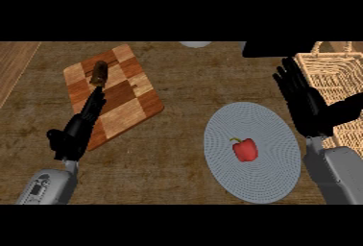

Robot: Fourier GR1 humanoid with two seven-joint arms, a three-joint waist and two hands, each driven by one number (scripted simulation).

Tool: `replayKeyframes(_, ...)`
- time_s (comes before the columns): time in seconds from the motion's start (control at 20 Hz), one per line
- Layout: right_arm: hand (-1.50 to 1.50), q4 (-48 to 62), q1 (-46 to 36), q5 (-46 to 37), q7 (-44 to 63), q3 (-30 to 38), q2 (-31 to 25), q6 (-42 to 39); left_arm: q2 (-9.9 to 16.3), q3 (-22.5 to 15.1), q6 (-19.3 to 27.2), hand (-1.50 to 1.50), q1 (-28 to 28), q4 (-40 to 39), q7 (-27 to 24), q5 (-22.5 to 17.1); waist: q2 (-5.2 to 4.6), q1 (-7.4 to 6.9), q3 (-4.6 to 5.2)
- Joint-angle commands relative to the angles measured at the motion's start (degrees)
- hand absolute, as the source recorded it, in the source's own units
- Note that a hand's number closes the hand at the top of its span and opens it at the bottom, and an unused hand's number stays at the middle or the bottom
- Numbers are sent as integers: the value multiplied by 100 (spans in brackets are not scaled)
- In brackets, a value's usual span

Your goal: Pick the bell pepper from the placemat and place it in the basket

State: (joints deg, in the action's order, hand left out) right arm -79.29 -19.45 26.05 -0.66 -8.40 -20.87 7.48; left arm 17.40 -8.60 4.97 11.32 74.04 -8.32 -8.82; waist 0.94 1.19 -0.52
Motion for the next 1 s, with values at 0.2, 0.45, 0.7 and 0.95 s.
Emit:
replayKeyframes(0.2, 150, 71, -123, -308, -1349, -131, -865, -2086, 388, -83, -260, 0, 289, 564, 44, 296, -108, -213, 33)
replayKeyframes(0.45, -150, -1004, 459, -1649, -3019, -1751, -61, -2308, 335, -233, -448, 0, 119, 782, 251, 161, -52, -215, 28)
replayKeyframes(0.7, -150, -1586, 1513, -3663, -2859, -2420, 167, -119, 471, -103, -393, 0, 151, 1032, 595, 171, -19, 20, 53)
replayKeyframes(0.95, -150, -2155, 1518, -4768, -1850, -1801, -433, 898, 675, 128, -518, 0, -132, 1199, 468, 28, 11, 72, 66)
